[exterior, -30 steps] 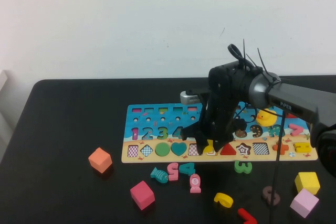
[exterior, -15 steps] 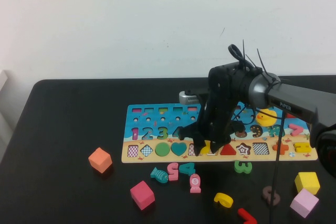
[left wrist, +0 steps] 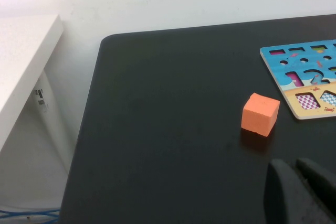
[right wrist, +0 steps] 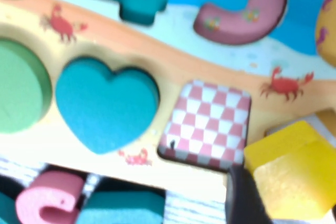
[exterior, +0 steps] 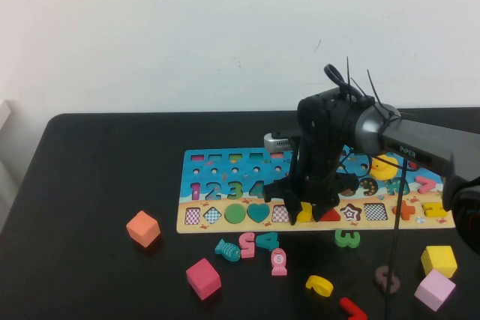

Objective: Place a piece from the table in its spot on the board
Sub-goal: Place the "Pentagon" into the hole of the Pentagon

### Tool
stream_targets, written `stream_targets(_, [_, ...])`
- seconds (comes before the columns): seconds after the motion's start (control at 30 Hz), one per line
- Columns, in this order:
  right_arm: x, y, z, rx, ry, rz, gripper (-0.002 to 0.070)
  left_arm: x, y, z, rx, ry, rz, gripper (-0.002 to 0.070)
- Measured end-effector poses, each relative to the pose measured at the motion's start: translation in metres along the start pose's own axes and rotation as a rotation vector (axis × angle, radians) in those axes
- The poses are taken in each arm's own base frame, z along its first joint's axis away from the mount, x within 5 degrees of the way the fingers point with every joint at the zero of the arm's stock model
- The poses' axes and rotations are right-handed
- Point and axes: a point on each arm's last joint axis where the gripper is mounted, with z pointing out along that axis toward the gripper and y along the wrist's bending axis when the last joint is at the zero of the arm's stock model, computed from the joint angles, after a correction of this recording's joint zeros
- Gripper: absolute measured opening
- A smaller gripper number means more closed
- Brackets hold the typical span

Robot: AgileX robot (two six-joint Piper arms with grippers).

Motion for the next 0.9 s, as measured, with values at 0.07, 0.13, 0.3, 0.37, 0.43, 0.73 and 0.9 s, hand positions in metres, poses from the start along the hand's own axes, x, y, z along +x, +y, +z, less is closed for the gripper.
stream_targets(0.07, [-0.0013, 0.0003, 0.0000, -0.004, -0.015, 0.004, 0.0358, 0.0000, 0.0000, 0.0000, 0.000, 0.000, 0.000, -0.0003])
stream_targets(0.13, [-0.0019, 0.0001, 0.0000, -0.002, -0.020, 0.009, 0.0358, 0.0000, 0.0000, 0.0000, 0.000, 0.000, 0.000, -0.0003])
stream_targets(0.3, [-0.0029, -0.0020, -0.0001, 0.021, -0.032, 0.019, 0.0358, 0.0000, 0.0000, 0.0000, 0.000, 0.000, 0.000, -0.0003])
stream_targets(0.37, [-0.0032, -0.0030, -0.0001, 0.032, -0.035, 0.013, 0.0358, 0.0000, 0.0000, 0.0000, 0.000, 0.000, 0.000, -0.0003])
stream_targets(0.43, [-0.0034, -0.0035, -0.0001, 0.038, -0.037, 0.010, 0.0358, 0.0000, 0.0000, 0.0000, 0.000, 0.000, 0.000, -0.0003])
stream_targets(0.73, [-0.0035, -0.0038, -0.0001, 0.042, -0.038, 0.010, 0.0408, 0.0000, 0.0000, 0.0000, 0.000, 0.000, 0.000, -0.0003])
stream_targets(0.9, [-0.0077, -0.0021, -0.0068, 0.040, -0.050, 0.008, 0.0419, 0.0000, 0.0000, 0.0000, 0.000, 0.000, 0.000, -0.0003])
